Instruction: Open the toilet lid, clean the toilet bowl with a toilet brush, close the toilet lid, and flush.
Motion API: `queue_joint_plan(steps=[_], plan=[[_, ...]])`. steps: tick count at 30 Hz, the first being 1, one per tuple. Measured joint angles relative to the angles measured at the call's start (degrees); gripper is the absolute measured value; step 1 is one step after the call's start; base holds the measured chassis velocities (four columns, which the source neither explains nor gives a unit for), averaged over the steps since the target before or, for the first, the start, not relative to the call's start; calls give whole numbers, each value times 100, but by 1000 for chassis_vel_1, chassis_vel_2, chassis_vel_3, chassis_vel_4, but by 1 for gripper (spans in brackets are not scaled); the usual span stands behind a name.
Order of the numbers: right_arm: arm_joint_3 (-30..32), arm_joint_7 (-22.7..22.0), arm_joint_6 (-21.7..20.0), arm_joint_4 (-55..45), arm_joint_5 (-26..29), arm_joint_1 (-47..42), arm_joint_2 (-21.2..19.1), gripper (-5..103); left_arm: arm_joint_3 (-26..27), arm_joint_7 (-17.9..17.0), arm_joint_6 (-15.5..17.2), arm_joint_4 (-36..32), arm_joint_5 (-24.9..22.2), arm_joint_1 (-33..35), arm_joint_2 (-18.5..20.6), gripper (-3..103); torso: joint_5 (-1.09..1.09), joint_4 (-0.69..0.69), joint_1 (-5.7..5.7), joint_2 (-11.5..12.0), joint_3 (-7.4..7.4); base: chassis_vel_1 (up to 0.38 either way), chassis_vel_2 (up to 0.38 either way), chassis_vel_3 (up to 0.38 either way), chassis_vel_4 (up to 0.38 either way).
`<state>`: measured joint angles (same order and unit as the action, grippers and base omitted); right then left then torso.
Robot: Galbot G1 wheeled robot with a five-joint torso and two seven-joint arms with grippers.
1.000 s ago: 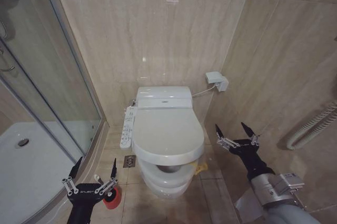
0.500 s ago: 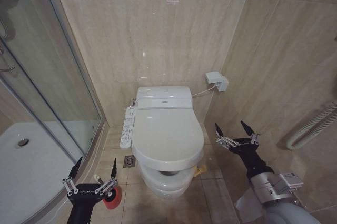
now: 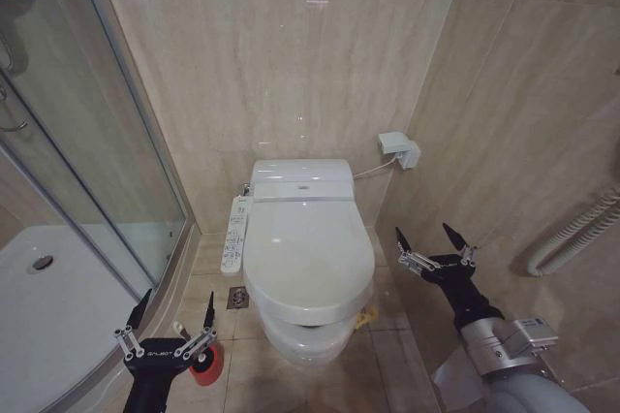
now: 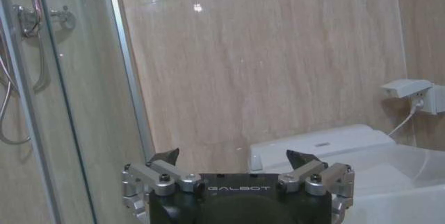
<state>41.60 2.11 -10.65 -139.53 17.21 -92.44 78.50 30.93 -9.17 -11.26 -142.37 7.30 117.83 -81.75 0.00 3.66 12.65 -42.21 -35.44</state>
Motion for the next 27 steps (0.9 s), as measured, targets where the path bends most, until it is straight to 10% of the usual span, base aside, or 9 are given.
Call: queue_joint_plan(steps=[27], plan=[[-1,-3,-2,0,8,0,-1,100,0,0,0,0,0,0,0,100,0,0,0,0,0,0,0,0,0]])
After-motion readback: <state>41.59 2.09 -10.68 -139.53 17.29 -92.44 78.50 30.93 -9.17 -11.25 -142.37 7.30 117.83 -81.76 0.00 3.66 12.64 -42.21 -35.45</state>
